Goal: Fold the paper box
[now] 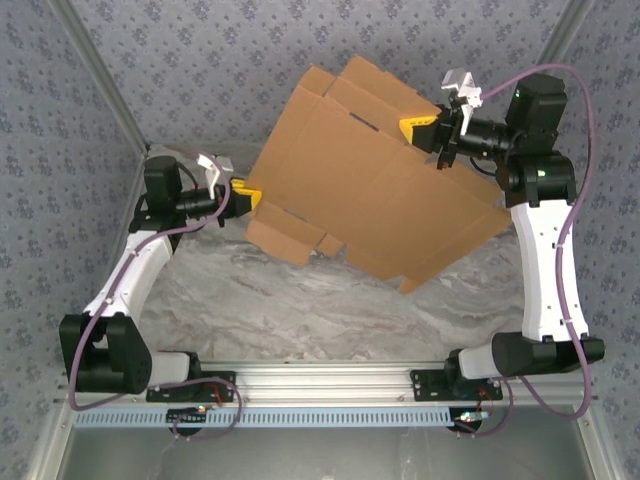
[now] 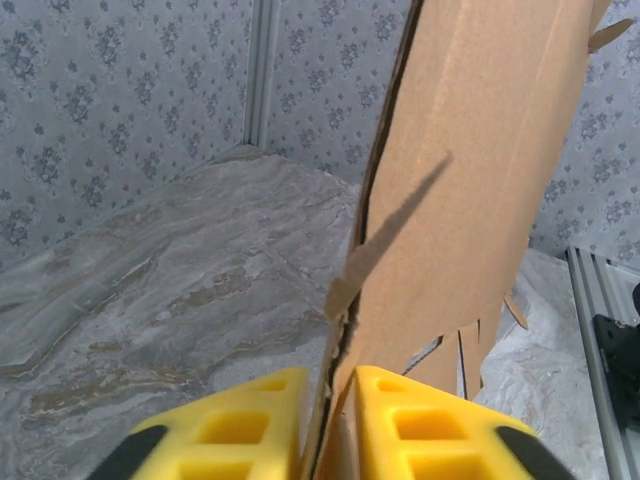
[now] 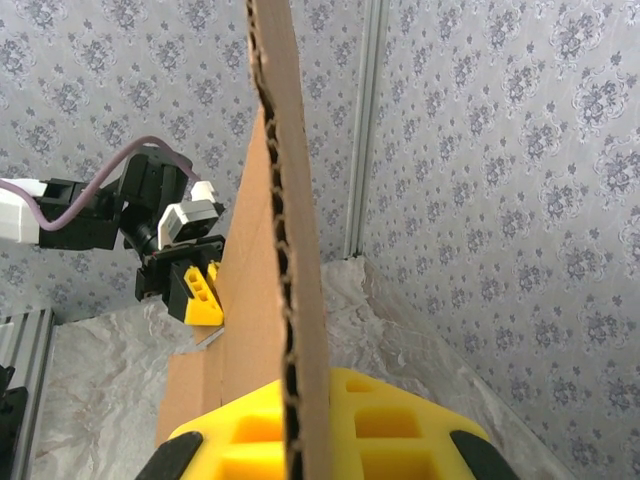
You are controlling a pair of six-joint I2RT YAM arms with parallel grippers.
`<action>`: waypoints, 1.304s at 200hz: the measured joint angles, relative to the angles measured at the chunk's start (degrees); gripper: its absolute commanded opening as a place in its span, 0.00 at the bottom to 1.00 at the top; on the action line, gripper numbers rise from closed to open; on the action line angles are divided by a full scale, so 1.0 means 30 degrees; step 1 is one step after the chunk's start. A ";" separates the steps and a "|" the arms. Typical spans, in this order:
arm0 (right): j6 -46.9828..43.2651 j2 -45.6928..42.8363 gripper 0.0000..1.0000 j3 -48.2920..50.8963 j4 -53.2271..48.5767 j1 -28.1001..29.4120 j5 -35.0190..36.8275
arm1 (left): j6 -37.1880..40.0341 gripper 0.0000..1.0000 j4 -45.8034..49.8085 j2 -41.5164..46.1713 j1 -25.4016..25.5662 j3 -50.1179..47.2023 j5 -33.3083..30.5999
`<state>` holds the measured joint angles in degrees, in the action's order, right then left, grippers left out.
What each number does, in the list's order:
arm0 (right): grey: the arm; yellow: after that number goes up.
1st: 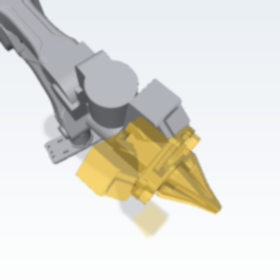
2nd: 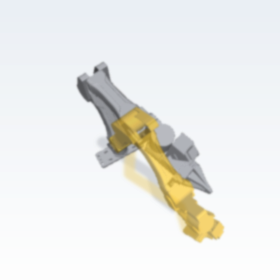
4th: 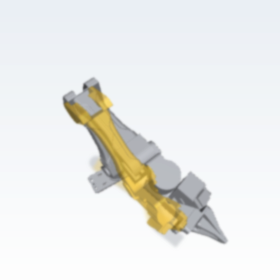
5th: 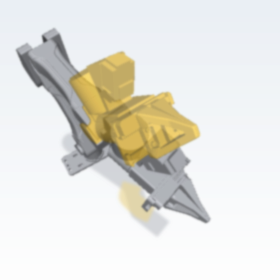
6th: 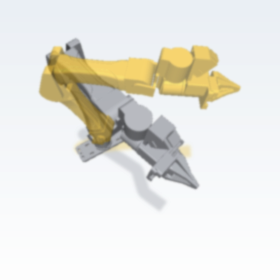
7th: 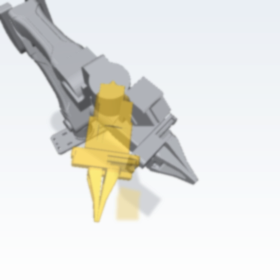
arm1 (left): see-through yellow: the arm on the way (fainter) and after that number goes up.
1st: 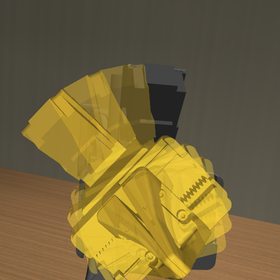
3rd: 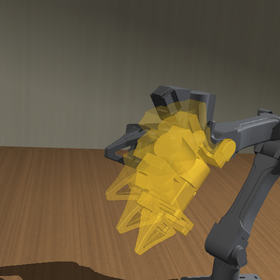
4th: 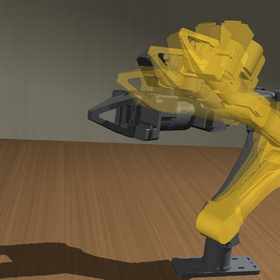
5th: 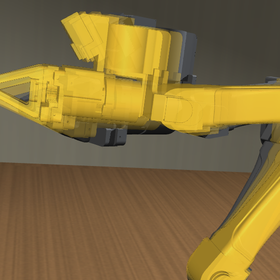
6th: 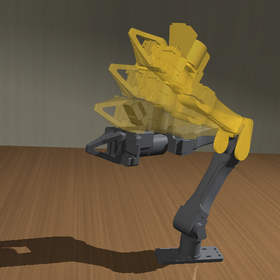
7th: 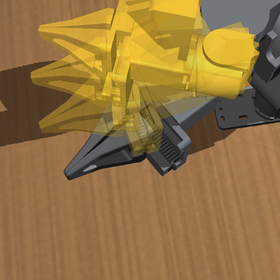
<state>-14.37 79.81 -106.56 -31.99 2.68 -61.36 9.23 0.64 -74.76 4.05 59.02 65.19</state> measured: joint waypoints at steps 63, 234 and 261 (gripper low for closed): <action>-0.0423 -0.0801 0.65 0.2310 0.0495 0.0233 0.4000 | 0.1297 0.00 0.3439 0.1049 0.0386 0.1501 -0.2200; -0.5260 -0.3745 0.79 0.2324 -0.0036 0.7169 1.4921 | 0.8444 0.00 1.7617 0.0801 0.2302 1.3500 -1.3369; -0.7329 -0.2849 0.79 0.0619 -0.1450 0.9143 1.5132 | 0.9719 0.00 1.9059 0.0095 0.2943 1.4950 -1.4520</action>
<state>-36.36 71.26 -104.71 -36.34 30.11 -15.97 38.39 57.82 -74.48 12.88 103.88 21.63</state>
